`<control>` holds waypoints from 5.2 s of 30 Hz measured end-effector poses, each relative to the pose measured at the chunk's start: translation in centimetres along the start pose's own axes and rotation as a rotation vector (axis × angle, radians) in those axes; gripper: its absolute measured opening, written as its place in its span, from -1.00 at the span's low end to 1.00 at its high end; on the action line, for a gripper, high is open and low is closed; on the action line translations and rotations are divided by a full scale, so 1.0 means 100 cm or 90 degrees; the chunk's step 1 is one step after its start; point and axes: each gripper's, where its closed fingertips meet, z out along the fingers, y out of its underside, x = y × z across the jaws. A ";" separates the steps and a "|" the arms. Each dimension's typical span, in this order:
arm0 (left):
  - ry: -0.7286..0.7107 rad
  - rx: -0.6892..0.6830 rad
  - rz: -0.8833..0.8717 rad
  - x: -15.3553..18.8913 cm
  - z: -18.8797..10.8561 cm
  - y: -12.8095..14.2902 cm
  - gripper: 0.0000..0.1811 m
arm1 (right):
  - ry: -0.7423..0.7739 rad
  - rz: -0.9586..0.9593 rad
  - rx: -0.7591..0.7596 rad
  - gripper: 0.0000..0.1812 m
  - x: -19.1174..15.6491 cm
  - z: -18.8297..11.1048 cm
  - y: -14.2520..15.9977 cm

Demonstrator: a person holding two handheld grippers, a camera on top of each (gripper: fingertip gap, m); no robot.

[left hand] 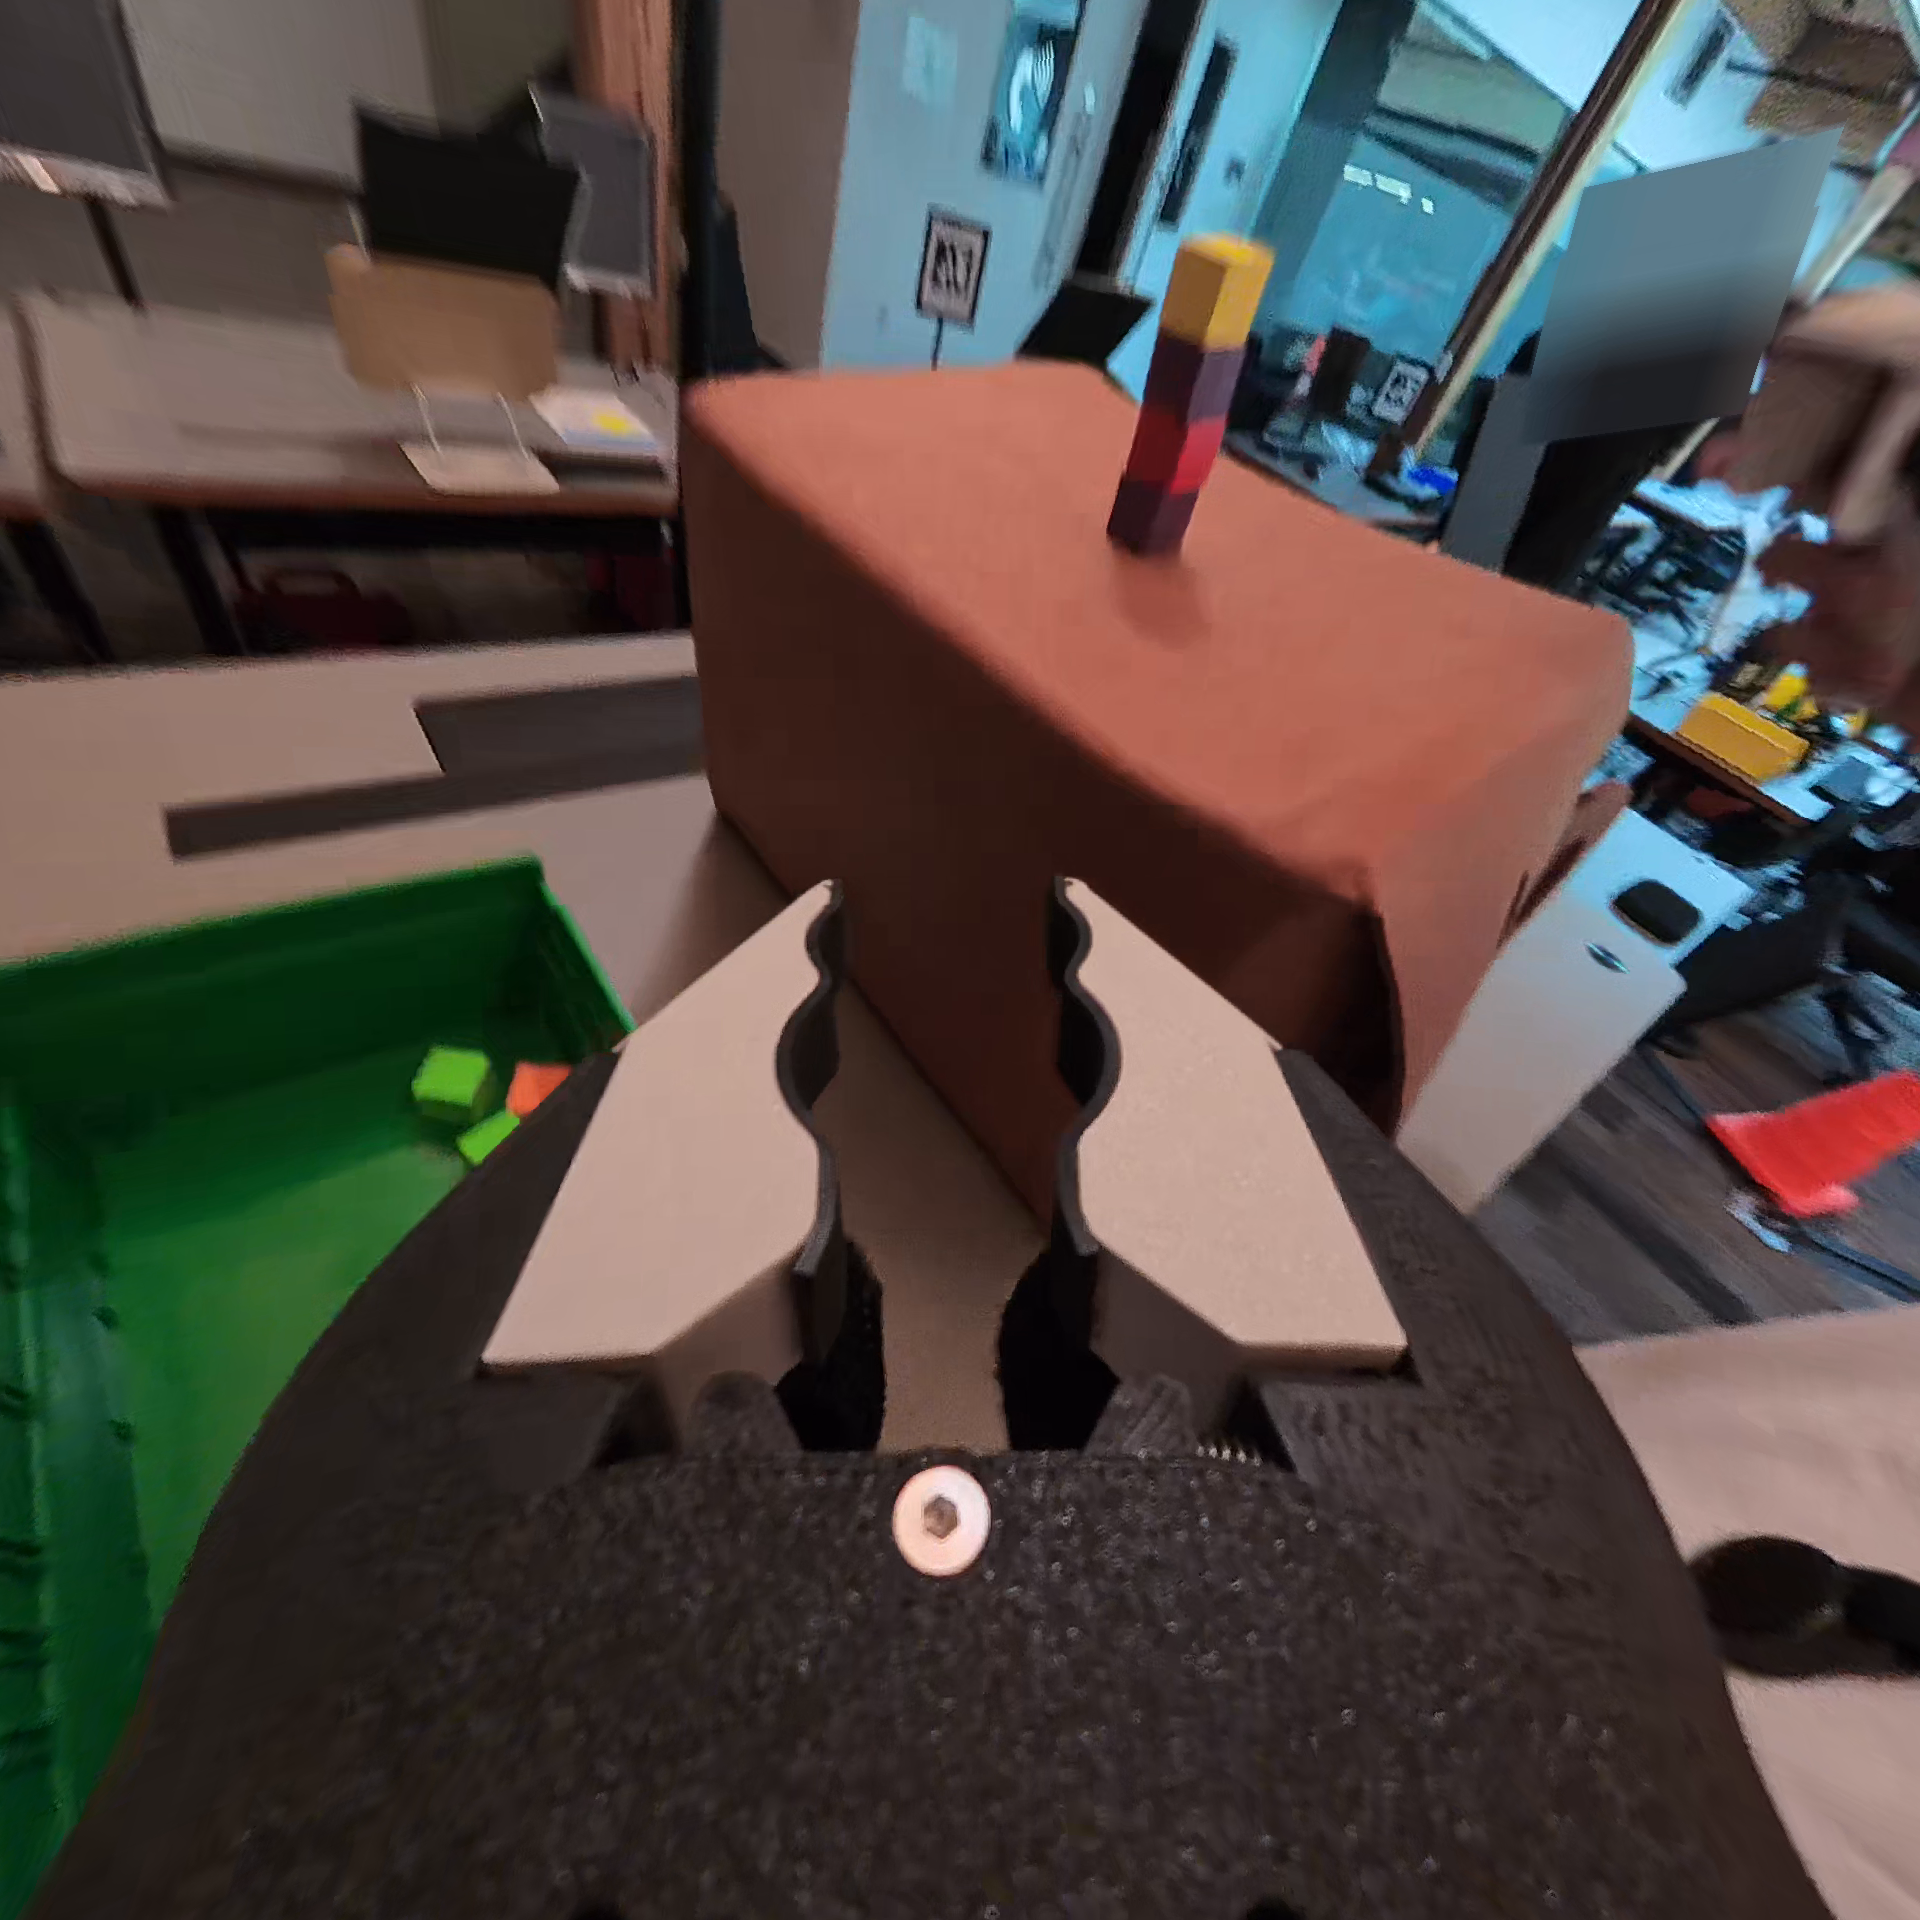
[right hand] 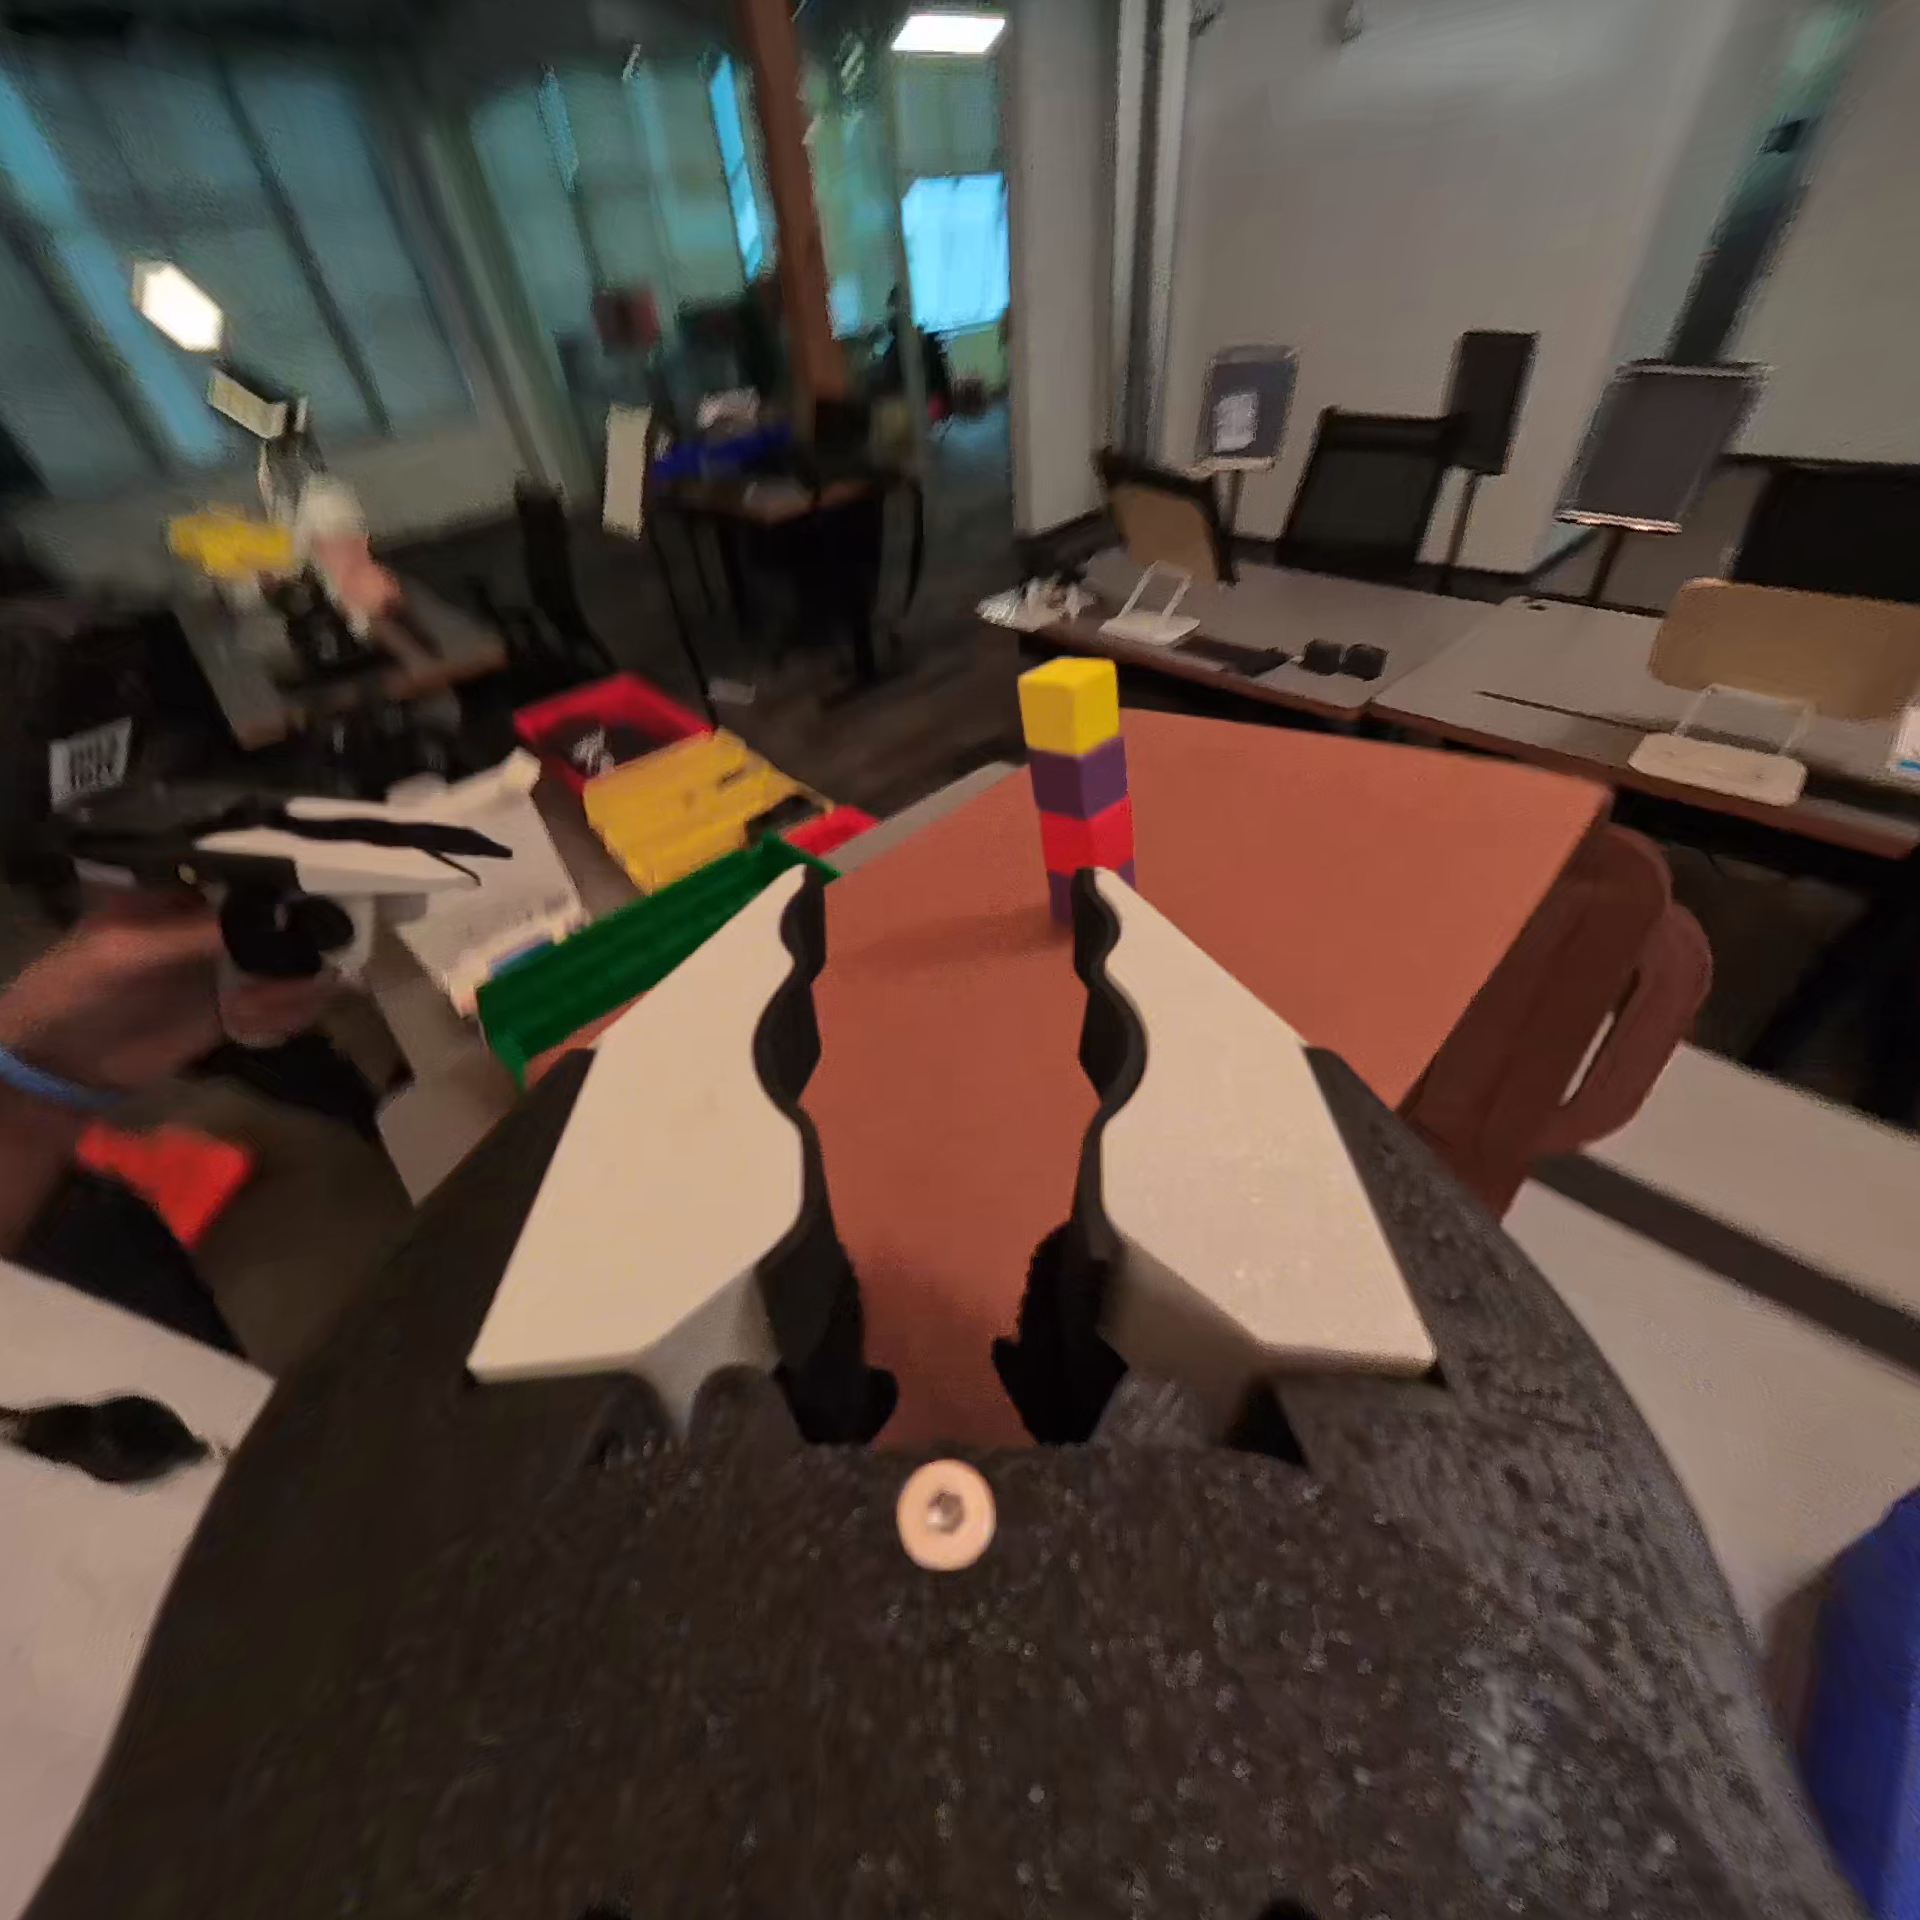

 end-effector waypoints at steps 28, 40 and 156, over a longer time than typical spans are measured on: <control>0.158 -0.049 0.052 0.099 0.049 -0.005 -0.33 | 0.114 0.065 0.000 -0.38 -0.074 -0.044 0.099; 0.123 -0.054 0.093 0.096 0.043 0.000 -0.33 | 0.093 0.037 -0.031 -0.39 -0.080 -0.032 0.108; 0.036 -0.202 0.156 0.022 0.238 -0.049 -0.67 | 0.248 0.004 0.115 -0.41 0.025 -0.106 0.080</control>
